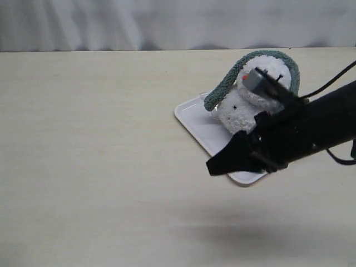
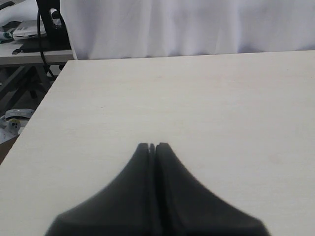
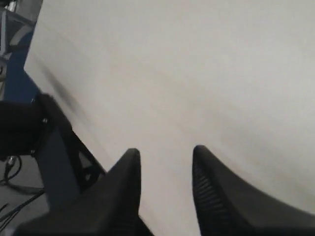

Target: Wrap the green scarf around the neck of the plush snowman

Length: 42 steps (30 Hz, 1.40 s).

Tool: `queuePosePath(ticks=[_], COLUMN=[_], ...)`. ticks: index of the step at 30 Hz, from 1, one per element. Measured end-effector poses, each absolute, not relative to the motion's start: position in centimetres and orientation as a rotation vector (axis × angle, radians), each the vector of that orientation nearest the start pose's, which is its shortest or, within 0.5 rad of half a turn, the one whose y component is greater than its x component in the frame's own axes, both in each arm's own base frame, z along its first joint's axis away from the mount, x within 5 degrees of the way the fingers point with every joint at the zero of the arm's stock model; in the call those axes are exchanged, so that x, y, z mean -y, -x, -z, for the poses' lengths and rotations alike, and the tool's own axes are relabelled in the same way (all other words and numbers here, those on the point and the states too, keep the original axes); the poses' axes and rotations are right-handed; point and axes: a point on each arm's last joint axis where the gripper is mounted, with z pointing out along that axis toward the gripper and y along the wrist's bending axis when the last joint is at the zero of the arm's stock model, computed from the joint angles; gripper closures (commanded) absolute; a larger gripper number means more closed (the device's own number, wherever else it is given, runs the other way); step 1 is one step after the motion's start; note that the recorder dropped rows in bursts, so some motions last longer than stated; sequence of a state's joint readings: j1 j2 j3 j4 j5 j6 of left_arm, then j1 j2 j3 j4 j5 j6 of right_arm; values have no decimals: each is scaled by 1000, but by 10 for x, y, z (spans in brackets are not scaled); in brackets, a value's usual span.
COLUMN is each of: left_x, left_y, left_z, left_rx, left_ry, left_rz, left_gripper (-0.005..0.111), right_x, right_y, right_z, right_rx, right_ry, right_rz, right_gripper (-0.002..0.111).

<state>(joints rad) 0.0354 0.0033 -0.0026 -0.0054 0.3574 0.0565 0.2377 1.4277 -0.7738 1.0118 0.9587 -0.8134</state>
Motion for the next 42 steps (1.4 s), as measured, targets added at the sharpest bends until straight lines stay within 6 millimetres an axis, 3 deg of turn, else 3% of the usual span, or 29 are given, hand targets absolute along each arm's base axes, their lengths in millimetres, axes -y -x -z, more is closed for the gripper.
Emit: queuePosePath(ticks=[3,7,14,22,29,38,42], left_x=[-2,-2,-2,-2,-2,-2,-2], left_y=[-53,-53,-53,-53,-53,-53,-53], left_z=[-182,-182,-182,-182,-182,-182,-182], left_rx=[-1842,-1842,-1842,-1842,-1842,-1842,-1842], left_ry=[-16,-16,-16,-16,-16,-16,-16], left_rz=[-59,-59,-59,-59,-59,-59,-59], left_gripper=[107,107,107,107,107,107,107], right_x=[-114,-94,-57,-58,-65,-66,-67], right_y=[-227,-239,-266,-325,-370,-392,-397], right_z=[-263,-299,-322,-310,-289,-265,-250], right_rx=[-2432,-2280,-2282,-2383,-2524,-2559,-2592], right_ry=[585,446,260,221,259,330,360], right_rz=[-948,-590,-15,176,268,353,382], right_gripper=[83,83,82,71,72,99,104])
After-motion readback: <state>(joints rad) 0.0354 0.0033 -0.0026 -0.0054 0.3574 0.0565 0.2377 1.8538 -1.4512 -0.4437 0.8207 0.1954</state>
